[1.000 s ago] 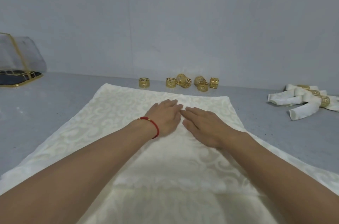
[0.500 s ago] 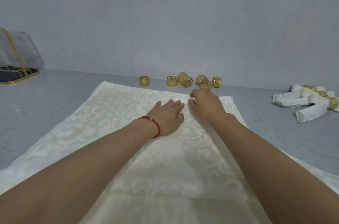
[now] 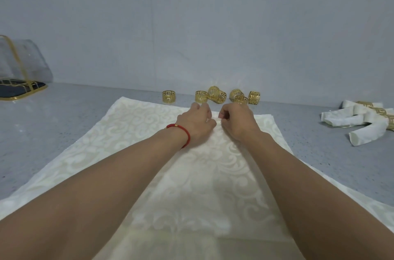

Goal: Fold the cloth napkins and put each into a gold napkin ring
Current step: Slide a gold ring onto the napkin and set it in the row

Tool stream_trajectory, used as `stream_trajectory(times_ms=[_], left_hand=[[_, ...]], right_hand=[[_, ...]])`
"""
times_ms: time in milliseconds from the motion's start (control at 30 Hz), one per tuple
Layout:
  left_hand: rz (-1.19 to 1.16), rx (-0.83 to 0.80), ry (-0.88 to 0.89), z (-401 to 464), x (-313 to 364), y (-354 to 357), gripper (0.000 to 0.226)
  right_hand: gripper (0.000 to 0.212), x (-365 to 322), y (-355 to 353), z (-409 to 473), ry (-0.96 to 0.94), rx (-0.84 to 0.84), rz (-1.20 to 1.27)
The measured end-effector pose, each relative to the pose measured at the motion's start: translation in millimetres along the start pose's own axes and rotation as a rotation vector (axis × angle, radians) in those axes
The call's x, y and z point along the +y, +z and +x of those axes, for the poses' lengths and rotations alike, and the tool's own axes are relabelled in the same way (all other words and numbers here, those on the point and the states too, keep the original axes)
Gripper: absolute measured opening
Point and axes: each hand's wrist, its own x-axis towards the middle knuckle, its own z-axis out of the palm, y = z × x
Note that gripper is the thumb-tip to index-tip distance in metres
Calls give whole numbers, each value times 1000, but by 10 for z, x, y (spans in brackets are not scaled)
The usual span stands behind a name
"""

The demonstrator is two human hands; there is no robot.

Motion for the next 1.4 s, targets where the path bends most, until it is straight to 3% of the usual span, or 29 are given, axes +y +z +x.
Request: stream_trajectory(times_ms=[67,300,467,567,833,1033,1133,1200,1267,1333,1400], left_hand=[[14,45,-37,150,-19,11,15],[10,118,-117,435,5,101,28],[14,79,-107,472,-4,113,7],[46,58,-71,466,3,93,4],[222,21,101,438,-14,36,8],[591,200,447,307,10,77,22],[653,168,487,262,-11,61,22],[579,120,437,226,-8,45,26],[345,107,321,202,-21,60,32],[57,174,168,211,-62,108,31],[-80,258,78,224,-91,157,26]], right_hand=[[26,20,-23,-33,-36,-17,-32],[32,51,4,-104,-28,7,-4],[21,93,24,-100,41,102,139],[22,118,85,-83,27,66,194],[7,139,100,-75,-59,75,98],[24,162,-9,-136,-200,49,-114],[30,144,-67,-156,-190,-38,-125],[25,137,-122,-197,-144,-96,-23],[19,137,-151,-223,-79,-83,108],[18,165,-113,-206,-33,-31,204],[12,203,-46,-186,8,-6,286]])
